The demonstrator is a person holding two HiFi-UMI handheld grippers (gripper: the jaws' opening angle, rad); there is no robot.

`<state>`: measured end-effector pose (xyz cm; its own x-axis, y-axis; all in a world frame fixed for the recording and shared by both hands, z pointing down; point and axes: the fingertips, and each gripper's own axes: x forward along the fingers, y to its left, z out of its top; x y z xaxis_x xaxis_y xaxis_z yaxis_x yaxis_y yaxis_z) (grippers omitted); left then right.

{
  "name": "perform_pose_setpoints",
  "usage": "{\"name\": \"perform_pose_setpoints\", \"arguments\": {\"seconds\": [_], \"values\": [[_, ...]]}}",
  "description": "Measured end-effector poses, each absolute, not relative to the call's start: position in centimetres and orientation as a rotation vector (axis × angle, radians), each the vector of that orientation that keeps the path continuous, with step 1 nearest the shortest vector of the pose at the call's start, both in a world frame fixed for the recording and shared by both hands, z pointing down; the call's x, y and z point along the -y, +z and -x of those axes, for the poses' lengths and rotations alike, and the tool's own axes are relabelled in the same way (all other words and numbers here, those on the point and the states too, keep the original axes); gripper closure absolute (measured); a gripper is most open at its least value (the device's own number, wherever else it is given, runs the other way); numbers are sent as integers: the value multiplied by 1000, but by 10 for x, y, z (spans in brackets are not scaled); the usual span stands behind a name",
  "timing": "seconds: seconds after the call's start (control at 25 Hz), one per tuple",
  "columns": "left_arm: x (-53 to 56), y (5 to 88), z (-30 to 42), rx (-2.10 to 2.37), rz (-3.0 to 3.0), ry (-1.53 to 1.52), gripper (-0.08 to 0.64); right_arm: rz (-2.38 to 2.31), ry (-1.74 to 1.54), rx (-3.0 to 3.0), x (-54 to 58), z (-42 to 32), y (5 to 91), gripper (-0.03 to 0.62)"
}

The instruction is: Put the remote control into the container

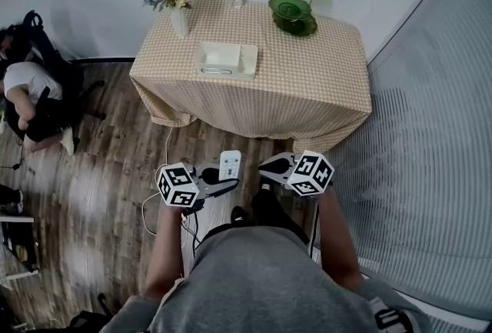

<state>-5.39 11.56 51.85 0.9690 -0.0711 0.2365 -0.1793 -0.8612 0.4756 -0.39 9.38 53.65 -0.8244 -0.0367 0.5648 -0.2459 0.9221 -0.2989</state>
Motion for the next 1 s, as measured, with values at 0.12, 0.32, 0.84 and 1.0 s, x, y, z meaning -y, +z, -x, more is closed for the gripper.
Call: {"name": "perform_pose_setpoints", "arguments": {"seconds": [0.12, 0.32, 0.84, 1.0], "values": [[-104, 521, 52, 190, -2601, 291, 471, -195, 485, 2520, -80, 3, 536, 574], [-93, 521, 45, 194, -2591, 300, 471, -182, 504, 2515, -69, -3, 540, 574], [-41, 525, 30, 241, -2570, 344, 471, -79, 523, 2557, -13, -5, 539, 574], [-18, 522, 24, 270, -2569, 357, 471, -41, 496, 2576, 13, -9, 532, 574]]}}
